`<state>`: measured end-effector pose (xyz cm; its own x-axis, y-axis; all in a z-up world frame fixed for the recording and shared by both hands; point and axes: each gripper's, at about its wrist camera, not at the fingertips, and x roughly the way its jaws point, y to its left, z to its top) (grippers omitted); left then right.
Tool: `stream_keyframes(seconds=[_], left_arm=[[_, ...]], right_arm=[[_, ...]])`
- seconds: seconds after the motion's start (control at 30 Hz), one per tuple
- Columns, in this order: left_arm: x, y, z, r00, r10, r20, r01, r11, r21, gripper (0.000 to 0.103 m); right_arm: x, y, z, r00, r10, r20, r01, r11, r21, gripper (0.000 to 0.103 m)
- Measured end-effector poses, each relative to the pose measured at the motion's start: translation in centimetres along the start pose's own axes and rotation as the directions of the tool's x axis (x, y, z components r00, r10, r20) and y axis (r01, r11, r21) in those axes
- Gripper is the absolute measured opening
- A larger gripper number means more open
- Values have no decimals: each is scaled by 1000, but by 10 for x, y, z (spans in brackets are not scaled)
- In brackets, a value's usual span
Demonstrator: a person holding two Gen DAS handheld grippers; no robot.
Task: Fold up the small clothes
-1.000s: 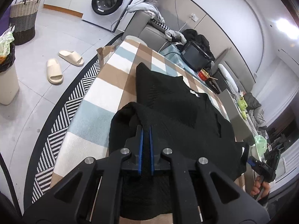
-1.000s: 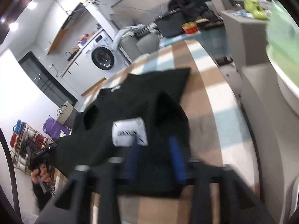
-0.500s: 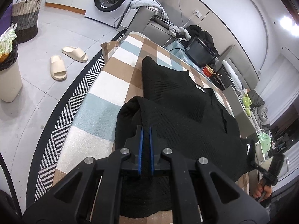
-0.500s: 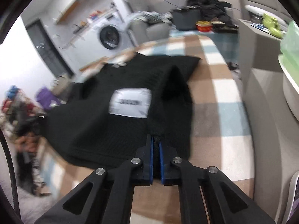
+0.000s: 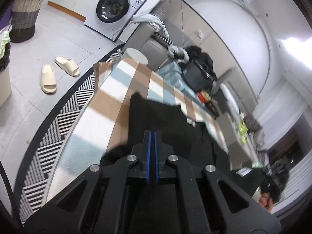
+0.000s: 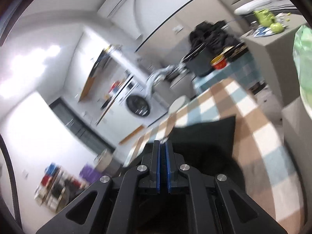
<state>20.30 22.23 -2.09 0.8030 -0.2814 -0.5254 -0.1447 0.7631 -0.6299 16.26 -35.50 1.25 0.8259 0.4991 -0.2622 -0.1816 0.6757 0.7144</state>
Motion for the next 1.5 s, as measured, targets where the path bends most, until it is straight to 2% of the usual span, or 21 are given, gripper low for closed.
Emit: stream_keyframes(seconds=[0.1, 0.17, 0.27, 0.3, 0.37, 0.43, 0.47, 0.53, 0.57, 0.6, 0.77, 0.93, 1.0, 1.07, 1.2, 1.33, 1.37, 1.43, 1.5], left_arm=[[17, 3, 27, 999, 19, 26, -18, 1000, -21, 1], [31, 8, 39, 999, 44, 9, -44, 998, -39, 1], [39, 17, 39, 996, 83, -30, -84, 995, -50, 1], [37, 19, 35, 994, 105, -37, -106, 993, -50, 1], [28, 26, 24, 991, 122, -50, -124, 991, -49, 1], [16, 31, 8, 985, 158, -62, -160, 987, -30, 1], [9, 32, 0, 982, 174, -77, -175, 985, -11, 1], [-2, 36, -20, 975, 200, -99, -200, 980, 10, 3], [-7, 37, -28, 972, 204, -114, -204, 979, 16, 8], [-12, 38, -37, 971, 199, -135, -198, 980, 20, 16], [-38, 36, -76, 976, 107, -190, -107, 994, 8, 29], [-64, 25, -94, 984, 25, -174, -23, 1000, 9, 49], [-66, 20, -100, 984, 12, -177, -10, 1000, 15, 49], [-61, 17, -104, 979, 5, -203, -1, 1000, 19, 49], [-49, 17, -110, 973, 67, -222, -62, 998, 29, 49], [-40, 13, -112, 967, 139, -216, -126, 989, 76, 49], [-40, 12, -113, 969, 137, -207, -124, 989, 75, 42], [-39, 10, -111, 976, 108, -190, -95, 993, 75, 7], [-45, 6, -106, 988, 79, -135, -70, 995, 70, 5]], right_arm=[[28, -8, 24, 995, -88, 57, 86, 996, 38, 4], [53, -13, 38, 980, -183, 77, 181, 983, 36, 3], [80, -22, 48, 968, -249, 14, 249, 968, 21, 5], [90, -25, 47, 957, -287, -38, 287, 958, -7, 12], [95, -28, 41, 943, -314, -109, 312, 949, -35, 16], [90, -30, 31, 938, -304, -164, 299, 953, -53, 31], [85, -31, 24, 938, -297, -176, 291, 955, -58, 45], [68, -32, 11, 944, -273, -184, 266, 962, -63, 48], [61, -31, 3, 943, -272, -191, 264, 962, -69, 51], [53, -30, -3, 938, -280, -202, 270, 960, -75, 52], [19, -26, -24, 938, -288, -195, 281, 958, -64, 55], [8, -24, -36, 937, -285, -202, 281, 959, -51, 55], [8, -24, -40, 937, -275, -216, 271, 961, -46, 55], [7, -23, -45, 936, -270, -225, 267, 963, -44, 55], [5, -20, -55, 935, -254, -249, 252, 967, -41, 55], [1, -16, -67, 929, -250, -272, 248, 968, -43, 55], [1, -16, -68, 928, -250, -278, 249, 968, -38, 55], [0, -16, -74, 922, -247, -297, 252, 967, -22, 55], [-1, -17, -81, 920, -235, -315, 246, 969, -6, 55]])
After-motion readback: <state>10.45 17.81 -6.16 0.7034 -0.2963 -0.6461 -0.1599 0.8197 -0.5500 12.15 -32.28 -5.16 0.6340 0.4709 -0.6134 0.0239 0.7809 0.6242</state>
